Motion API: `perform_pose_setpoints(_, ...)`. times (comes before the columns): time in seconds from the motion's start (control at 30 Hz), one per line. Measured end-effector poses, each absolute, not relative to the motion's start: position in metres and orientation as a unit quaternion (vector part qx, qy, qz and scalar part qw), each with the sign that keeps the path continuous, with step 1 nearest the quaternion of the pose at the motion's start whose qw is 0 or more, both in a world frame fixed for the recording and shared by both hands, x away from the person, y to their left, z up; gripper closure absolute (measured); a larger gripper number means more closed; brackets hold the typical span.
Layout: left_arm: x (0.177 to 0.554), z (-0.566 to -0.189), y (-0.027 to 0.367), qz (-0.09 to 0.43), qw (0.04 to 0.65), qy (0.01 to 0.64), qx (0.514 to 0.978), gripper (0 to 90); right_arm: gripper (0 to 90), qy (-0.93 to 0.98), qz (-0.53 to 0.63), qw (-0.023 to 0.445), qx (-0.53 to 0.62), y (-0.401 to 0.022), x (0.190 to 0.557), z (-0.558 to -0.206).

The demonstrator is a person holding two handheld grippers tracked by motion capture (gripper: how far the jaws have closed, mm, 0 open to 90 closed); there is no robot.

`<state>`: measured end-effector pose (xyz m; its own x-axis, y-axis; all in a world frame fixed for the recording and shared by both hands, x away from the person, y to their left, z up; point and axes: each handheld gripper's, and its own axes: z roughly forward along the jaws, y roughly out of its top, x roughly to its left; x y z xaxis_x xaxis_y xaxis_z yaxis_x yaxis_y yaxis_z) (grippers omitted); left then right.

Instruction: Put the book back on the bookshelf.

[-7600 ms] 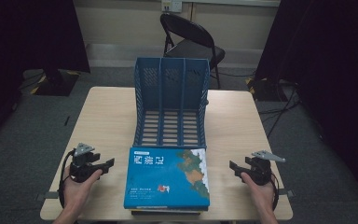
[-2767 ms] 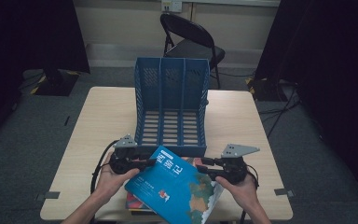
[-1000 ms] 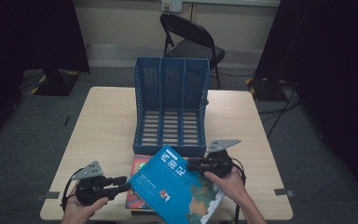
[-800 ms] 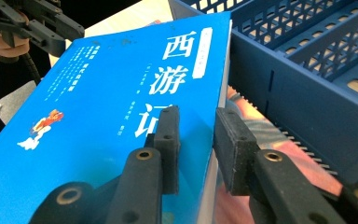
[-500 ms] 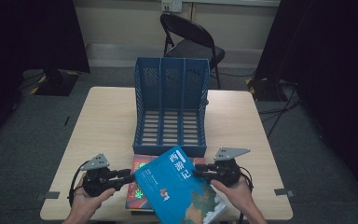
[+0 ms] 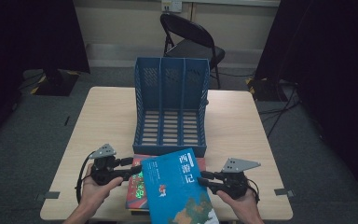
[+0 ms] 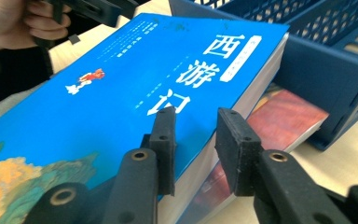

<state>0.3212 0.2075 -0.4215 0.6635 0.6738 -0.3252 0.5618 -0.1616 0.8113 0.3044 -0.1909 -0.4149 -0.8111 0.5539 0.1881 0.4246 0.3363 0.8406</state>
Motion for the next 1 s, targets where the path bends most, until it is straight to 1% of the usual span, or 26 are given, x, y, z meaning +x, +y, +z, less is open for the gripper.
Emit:
perform_pose_setpoints(0.1,0.314,-0.420,0.206,0.047,0.508,0.398,0.762,43.1,64.8,0.810,0.496,0.072,0.304,-0.189,0.307,-0.414)
perform_pose_setpoints(0.13,0.312,-0.420,0.205,0.046,0.510,0.397,0.762,42.4,59.6,0.808,0.498,0.077,0.305,-0.187,0.311,-0.415)
perform_pose_setpoints(0.17,0.309,-0.420,0.202,0.040,0.512,0.394,0.762,42.4,59.6,0.808,0.498,0.077,0.305,-0.187,0.311,-0.415)
perform_pose_setpoints(0.2,0.308,-0.421,0.199,0.035,0.512,0.388,0.766,41.1,55.9,0.806,0.498,0.078,0.310,-0.184,0.316,-0.417)
perform_pose_setpoints(0.23,0.306,-0.422,0.194,0.031,0.510,0.384,0.769,41.1,55.9,0.806,0.498,0.078,0.310,-0.184,0.316,-0.417)
perform_pose_setpoints(0.27,0.305,-0.423,0.189,0.025,0.507,0.379,0.774,39.7,52.1,0.803,0.500,0.081,0.315,-0.183,0.318,-0.418)
perform_pose_setpoints(0.3,0.305,-0.424,0.187,0.022,0.501,0.378,0.778,37.8,51.7,0.801,0.499,0.083,0.320,-0.181,0.321,-0.419)
perform_pose_setpoints(0.33,0.304,-0.428,0.179,0.020,0.490,0.380,0.785,35.0,52.6,0.801,0.502,0.069,0.320,-0.180,0.324,-0.420)
perform_pose_setpoints(0.37,0.304,-0.428,0.179,0.020,0.490,0.380,0.785,28.7,52.6,0.801,0.502,0.069,0.320,-0.180,0.324,-0.420)
perform_pose_setpoints(0.4,0.305,-0.430,0.175,0.017,0.487,0.391,0.781,24.7,50.7,0.799,0.503,0.057,0.324,-0.177,0.326,-0.423)
perform_pose_setpoints(0.47,0.306,-0.429,0.175,0.016,0.483,0.394,0.781,24.6,50.6,0.799,0.503,0.054,0.325,-0.178,0.326,-0.423)
perform_pose_setpoints(0.57,0.309,-0.429,0.177,0.007,0.485,0.399,0.778,28.0,50.5,0.793,0.508,0.046,0.333,-0.179,0.326,-0.425)
perform_pose_setpoints(0.63,0.311,-0.430,0.179,0.002,0.489,0.399,0.776,29.9,50.5,0.795,0.503,0.051,0.336,-0.177,0.324,-0.424)
perform_pose_setpoints(0.73,0.315,-0.428,0.176,0.011,0.482,0.401,0.779,29.7,49.3,0.799,0.492,0.072,0.338,-0.173,0.319,-0.421)
perform_pose_setpoints(0.87,0.324,-0.426,0.174,0.023,0.473,0.396,0.787,28.2,47.7,0.798,0.486,0.077,0.348,-0.170,0.315,-0.420)
perform_pose_setpoints(0.9,0.324,-0.426,0.174,0.023,0.473,0.396,0.787,28.7,47.7,0.798,0.486,0.077,0.348,-0.170,0.315,-0.420)
perform_pose_setpoints(0.93,0.327,-0.425,0.174,0.021,0.472,0.399,0.785,29.1,44.9,0.801,0.481,0.080,0.348,-0.168,0.314,-0.419)
perform_pose_setpoints(1.0,0.330,-0.425,0.173,0.019,0.473,0.402,0.784,30.1,44.6,0.799,0.480,0.084,0.352,-0.166,0.312,-0.420)
